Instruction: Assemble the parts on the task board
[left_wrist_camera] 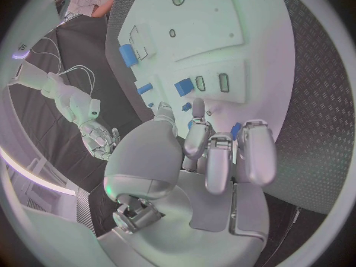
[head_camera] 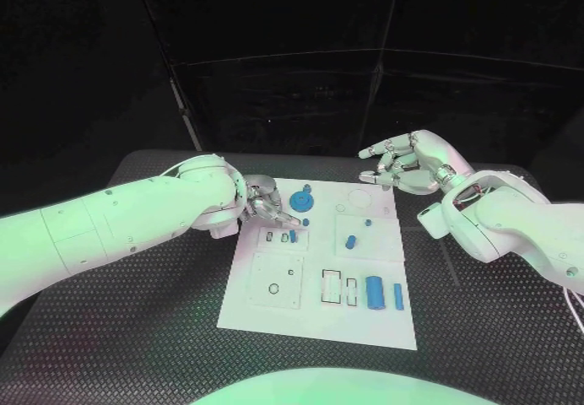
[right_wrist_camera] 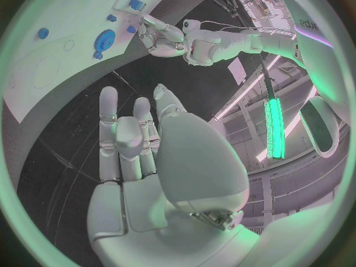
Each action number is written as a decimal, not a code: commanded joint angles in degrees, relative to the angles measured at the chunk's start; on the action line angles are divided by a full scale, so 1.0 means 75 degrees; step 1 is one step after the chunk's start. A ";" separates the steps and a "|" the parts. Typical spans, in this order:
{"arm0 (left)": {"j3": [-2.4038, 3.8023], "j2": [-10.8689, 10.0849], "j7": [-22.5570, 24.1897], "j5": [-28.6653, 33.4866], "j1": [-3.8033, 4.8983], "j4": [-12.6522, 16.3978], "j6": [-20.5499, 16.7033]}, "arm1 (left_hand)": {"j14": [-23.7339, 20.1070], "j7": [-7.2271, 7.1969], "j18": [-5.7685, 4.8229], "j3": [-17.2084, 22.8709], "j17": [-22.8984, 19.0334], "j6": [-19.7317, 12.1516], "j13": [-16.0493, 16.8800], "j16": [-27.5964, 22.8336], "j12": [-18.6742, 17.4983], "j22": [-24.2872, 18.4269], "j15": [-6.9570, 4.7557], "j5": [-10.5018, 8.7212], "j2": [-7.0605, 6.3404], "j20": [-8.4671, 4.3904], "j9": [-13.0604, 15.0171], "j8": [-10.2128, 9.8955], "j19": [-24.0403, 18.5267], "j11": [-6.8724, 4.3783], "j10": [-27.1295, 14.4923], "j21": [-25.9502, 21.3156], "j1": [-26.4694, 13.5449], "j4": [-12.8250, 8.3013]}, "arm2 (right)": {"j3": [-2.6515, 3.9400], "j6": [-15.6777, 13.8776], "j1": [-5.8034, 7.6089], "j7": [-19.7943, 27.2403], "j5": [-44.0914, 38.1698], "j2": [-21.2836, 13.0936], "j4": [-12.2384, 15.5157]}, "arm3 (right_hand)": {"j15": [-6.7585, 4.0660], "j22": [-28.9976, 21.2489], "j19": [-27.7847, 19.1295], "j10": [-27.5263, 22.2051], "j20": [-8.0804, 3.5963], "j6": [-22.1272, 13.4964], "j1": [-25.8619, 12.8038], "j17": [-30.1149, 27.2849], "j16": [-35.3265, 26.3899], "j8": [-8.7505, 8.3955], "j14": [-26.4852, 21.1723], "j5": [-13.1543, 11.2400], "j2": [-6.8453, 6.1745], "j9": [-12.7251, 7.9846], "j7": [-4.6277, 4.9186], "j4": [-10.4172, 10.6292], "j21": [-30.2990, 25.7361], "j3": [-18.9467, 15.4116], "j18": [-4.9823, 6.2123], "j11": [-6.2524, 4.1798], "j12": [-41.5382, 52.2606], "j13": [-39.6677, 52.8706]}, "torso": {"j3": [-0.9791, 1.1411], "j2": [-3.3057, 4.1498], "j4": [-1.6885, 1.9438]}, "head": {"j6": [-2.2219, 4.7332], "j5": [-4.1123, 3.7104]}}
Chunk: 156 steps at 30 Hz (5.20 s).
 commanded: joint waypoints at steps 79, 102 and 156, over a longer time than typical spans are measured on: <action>-0.0219 0.0904 -0.0389 -0.0341 0.0167 -0.0579 0.1155 | 0.0806 -0.0073 -0.0145 0.0837 0.2008 -0.0515 0.0029 0.0023 -0.0035 0.0054 -0.0070 -0.0011 0.0795 -0.0014 0.0733 0.0497 -0.0050 -0.0077 -0.0023 0.0027 0.1990 -0.0609 | 0.0005 0.0113 0.0015 -0.0108 0.0012 0.0353 -0.0369 | -0.0007 -0.0136 0.0097 -0.0094 -0.0017 -0.0077 0.0088 -0.0059 -0.0265 0.0046 -0.0025 0.0940 -0.0052 -0.0010 -0.0002 0.0127 -0.0234 -0.0085 0.0037 -0.0018 -0.0159 -0.0197 | -0.0017 0.0015 0.0009 | -0.0212 0.0055; -0.0221 0.0359 -0.0366 0.1094 0.0164 -0.0232 0.0199 | 0.0806 -0.0132 -0.0159 0.4346 0.2008 -0.0811 -0.0053 0.0023 -0.0190 0.0169 -0.0115 -0.0009 -0.0081 -0.0068 0.1384 0.0974 -0.0024 -0.0135 -0.0002 0.0046 0.2127 -0.0940 | 0.0004 0.0289 0.0015 -0.0116 0.0012 0.0407 -0.0468 | 0.0001 -0.0152 0.0097 -0.0121 -0.0013 -0.0098 0.0109 -0.0099 -0.0331 0.0042 -0.0044 0.1022 -0.0077 -0.0012 0.0008 0.0139 -0.0265 -0.0071 0.0034 -0.0007 -0.0170 -0.0219 | -0.0001 0.0008 0.0024 | -0.0253 0.0114; -0.0262 0.0324 -0.0439 -0.0723 -0.0255 0.0008 -0.0355 | 0.0806 -0.0148 -0.0151 0.6714 0.2008 -0.1002 -0.0352 0.0023 -0.0371 0.0178 -0.0119 -0.0019 -0.0904 -0.0072 0.1957 0.1578 -0.0035 -0.0147 -0.0082 -0.0001 0.0782 -0.1359 | 0.0003 0.0374 0.0014 -0.0116 0.0012 0.0487 -0.0610 | 0.0009 -0.0161 0.0091 -0.0135 -0.0008 -0.0109 0.0093 -0.0101 -0.0350 0.0039 -0.0055 0.1021 -0.0086 -0.0013 0.0014 0.0159 -0.0282 -0.0075 0.0032 0.0000 -0.0171 -0.0226 | 0.0040 -0.0038 0.0099 | -0.0332 0.0174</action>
